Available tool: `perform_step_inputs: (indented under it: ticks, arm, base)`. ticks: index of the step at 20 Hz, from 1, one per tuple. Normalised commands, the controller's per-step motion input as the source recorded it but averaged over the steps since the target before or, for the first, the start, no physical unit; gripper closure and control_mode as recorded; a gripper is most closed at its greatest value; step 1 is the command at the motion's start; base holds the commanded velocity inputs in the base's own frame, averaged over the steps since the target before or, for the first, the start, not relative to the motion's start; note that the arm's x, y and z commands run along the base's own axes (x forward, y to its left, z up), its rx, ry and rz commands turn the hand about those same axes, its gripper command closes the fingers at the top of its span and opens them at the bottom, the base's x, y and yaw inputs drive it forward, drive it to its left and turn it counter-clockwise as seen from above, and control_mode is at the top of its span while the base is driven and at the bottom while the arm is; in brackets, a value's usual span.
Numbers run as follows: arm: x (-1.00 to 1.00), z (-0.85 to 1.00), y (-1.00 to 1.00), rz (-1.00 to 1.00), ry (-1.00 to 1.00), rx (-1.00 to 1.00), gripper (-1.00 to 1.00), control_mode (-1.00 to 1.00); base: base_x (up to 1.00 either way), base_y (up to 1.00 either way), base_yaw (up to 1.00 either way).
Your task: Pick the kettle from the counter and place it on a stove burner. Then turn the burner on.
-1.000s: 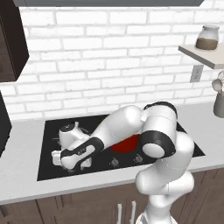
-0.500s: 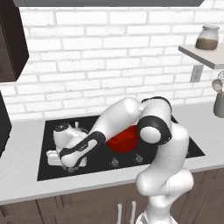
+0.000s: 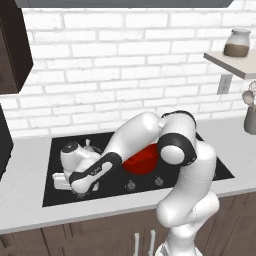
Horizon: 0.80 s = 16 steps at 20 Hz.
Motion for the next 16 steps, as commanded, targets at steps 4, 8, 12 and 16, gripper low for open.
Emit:
perform_step_inputs:
  ticks: [4,8,12,16]
  arm:
    - [-0.3,-0.04,-0.22,0.0,-0.08,0.0,1.0,-1.0]
    - [-0.31,-0.01,-0.33,0.0,-0.07,0.0,1.0,-1.0]
    - [-0.12,0.0,-0.16,0.0,-0.04,0.0,1.0,-1.0]
    - [0.0,0.0,0.0,0.0,0.0,0.0,1.0,-1.0]
  base:
    - [0.0,0.0,0.0]
    - [0.0,0.0,0.0]
    - [0.0,0.0,0.0]
    - [0.0,0.0,0.0]
